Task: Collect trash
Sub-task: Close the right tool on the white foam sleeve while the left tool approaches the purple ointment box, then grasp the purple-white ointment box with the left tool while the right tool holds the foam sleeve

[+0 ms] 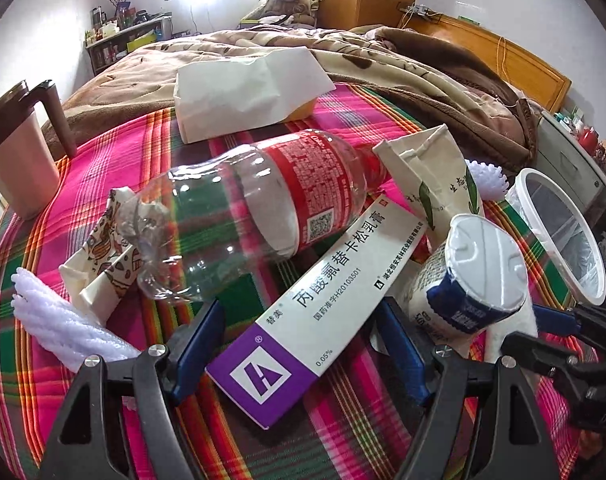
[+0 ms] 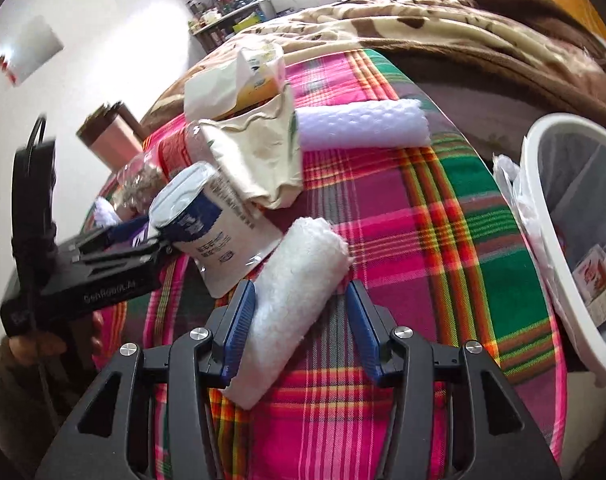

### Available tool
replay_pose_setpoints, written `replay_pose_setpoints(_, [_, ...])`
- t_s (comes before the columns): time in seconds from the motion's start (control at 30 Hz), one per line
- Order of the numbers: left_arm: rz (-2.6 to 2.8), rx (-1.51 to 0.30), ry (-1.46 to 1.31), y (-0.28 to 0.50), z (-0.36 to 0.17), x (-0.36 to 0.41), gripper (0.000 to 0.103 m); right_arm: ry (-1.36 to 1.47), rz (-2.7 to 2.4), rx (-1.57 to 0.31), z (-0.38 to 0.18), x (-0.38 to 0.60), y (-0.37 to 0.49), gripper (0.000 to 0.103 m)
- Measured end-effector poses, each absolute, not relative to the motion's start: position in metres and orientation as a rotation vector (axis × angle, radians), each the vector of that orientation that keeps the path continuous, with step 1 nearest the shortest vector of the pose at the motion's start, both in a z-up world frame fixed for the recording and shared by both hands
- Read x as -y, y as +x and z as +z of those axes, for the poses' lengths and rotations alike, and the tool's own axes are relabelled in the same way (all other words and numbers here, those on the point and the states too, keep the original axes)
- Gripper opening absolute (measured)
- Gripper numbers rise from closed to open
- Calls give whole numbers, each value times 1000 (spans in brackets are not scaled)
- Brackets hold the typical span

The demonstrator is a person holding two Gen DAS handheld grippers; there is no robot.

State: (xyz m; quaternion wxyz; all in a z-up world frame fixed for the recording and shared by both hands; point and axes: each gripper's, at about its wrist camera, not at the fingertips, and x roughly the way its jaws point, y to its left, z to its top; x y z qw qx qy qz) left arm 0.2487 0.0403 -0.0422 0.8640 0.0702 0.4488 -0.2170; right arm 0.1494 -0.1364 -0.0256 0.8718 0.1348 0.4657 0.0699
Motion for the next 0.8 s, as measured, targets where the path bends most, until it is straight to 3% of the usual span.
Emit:
replay_pose_setpoints(0.07, [-452, -944, 137, 249, -41, -42, 75, 283, 163, -972, -25, 136, 149, 38])
replay_pose_setpoints(0.2, [-468, -947, 124, 246, -39, -42, 60, 302, 176, -962, -24, 141, 146, 29])
replay_pose_setpoints(0.4, [-467, -948, 97, 234, -37, -43, 46, 274, 179, -934, -19, 144, 138, 23])
replay_pose_setpoints(0.8, [-369, -921, 24, 195, -31, -62, 42, 282, 187, -893, -12, 157, 128, 20])
